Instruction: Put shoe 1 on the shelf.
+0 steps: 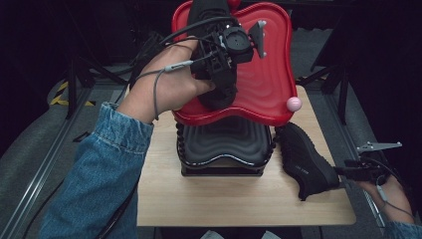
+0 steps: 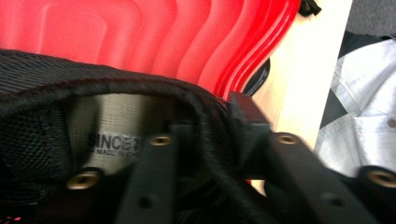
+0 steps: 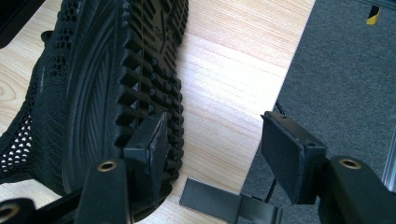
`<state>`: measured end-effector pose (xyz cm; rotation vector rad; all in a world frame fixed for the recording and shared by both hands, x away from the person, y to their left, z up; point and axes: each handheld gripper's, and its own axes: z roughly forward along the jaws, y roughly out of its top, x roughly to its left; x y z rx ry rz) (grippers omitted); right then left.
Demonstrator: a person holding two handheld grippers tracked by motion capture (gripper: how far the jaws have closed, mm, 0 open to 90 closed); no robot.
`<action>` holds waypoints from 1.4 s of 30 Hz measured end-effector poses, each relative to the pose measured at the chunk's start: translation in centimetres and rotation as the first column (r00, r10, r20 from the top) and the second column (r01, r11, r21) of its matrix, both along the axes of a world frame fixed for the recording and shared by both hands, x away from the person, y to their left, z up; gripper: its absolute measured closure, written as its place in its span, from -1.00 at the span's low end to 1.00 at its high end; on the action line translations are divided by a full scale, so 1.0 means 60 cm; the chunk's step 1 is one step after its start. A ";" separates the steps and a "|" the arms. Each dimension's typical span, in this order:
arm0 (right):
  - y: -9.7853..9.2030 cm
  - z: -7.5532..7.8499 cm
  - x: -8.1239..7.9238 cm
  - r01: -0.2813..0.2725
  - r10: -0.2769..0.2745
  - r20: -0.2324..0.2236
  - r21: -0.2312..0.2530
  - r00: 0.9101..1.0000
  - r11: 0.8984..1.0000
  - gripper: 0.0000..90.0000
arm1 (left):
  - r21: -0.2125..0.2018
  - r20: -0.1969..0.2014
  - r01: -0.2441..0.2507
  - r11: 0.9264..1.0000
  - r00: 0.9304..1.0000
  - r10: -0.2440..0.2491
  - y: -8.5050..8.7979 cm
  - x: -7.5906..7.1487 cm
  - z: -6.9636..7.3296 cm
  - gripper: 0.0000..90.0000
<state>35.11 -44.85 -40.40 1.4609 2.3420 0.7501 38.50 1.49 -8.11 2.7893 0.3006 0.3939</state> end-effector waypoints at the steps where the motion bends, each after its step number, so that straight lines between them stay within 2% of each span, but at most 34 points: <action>1: 0.000 0.000 0.000 0.002 -0.002 0.003 0.000 1.000 1.000 -0.08 | 0.000 0.000 0.000 1.000 1.000 0.000 0.000 0.000 0.000 0.37; 2: 0.000 0.001 0.000 0.008 -0.008 0.004 0.005 1.000 1.000 -0.08 | -0.025 -0.009 -0.003 1.000 1.000 0.002 0.004 -0.002 0.002 0.33; 4: -0.001 0.000 0.000 0.004 -0.004 0.002 0.003 1.000 1.000 -0.08 | -0.023 -0.011 0.006 1.000 1.000 -0.006 0.006 -0.001 0.005 0.24; 8: 0.000 -0.001 0.001 -0.001 0.001 -0.001 0.003 1.000 1.000 -0.08 | -0.026 0.003 -0.016 1.000 1.000 0.016 0.010 -0.009 0.017 0.15; 11: 0.000 -0.001 0.001 -0.005 0.005 0.000 0.001 1.000 1.000 -0.08 | -0.035 0.004 -0.022 0.999 1.000 0.022 0.014 -0.015 0.030 0.19; 13: 0.000 -0.001 0.001 -0.002 0.002 -0.001 0.004 1.000 1.000 -0.08 | -0.047 -0.009 -0.025 0.999 1.000 0.025 0.018 -0.019 0.034 0.19; 16: -0.001 -0.002 0.001 -0.002 0.002 0.000 0.005 1.000 1.000 -0.08 | -0.038 0.001 -0.023 0.999 1.000 0.023 0.019 -0.022 0.040 0.18; 20: -0.003 -0.002 0.001 0.005 -0.005 -0.004 0.011 1.000 1.000 -0.09 | -0.060 0.011 -0.029 0.998 0.999 0.030 0.027 -0.036 0.055 0.15; 26: -0.002 -0.002 0.001 0.001 -0.001 -0.004 0.006 1.000 1.000 -0.09 | -0.070 0.022 -0.032 0.997 0.999 0.033 0.038 -0.046 0.069 0.15; 30: -0.002 -0.002 0.001 0.001 -0.001 -0.004 0.005 1.000 1.000 -0.09 | -0.071 0.043 -0.021 0.997 0.999 0.025 0.047 -0.057 0.079 0.14; 32: 0.000 -0.003 0.001 0.001 -0.001 -0.006 0.003 1.000 1.000 -0.09 | -0.066 0.037 -0.017 0.998 0.999 0.019 0.051 -0.066 0.082 0.14; 35: 0.001 -0.002 0.001 -0.002 0.002 -0.007 0.001 1.000 1.000 -0.09 | -0.066 0.038 -0.038 0.997 0.998 0.041 0.058 -0.076 0.085 0.12; 38: 0.001 -0.001 0.000 -0.001 0.001 -0.004 0.000 1.000 1.000 -0.09 | -0.069 0.045 -0.028 0.997 0.998 0.032 0.073 -0.082 0.089 0.12; 39: 0.001 -0.001 0.000 -0.001 0.001 -0.003 -0.002 1.000 1.000 -0.09 | -0.091 0.025 -0.041 0.995 0.999 0.043 0.078 -0.084 0.086 0.12; 42: 0.003 0.000 0.000 -0.002 0.002 -0.002 -0.006 1.000 1.000 -0.08 | -0.078 0.014 -0.052 0.996 0.998 0.053 0.090 -0.084 0.085 0.12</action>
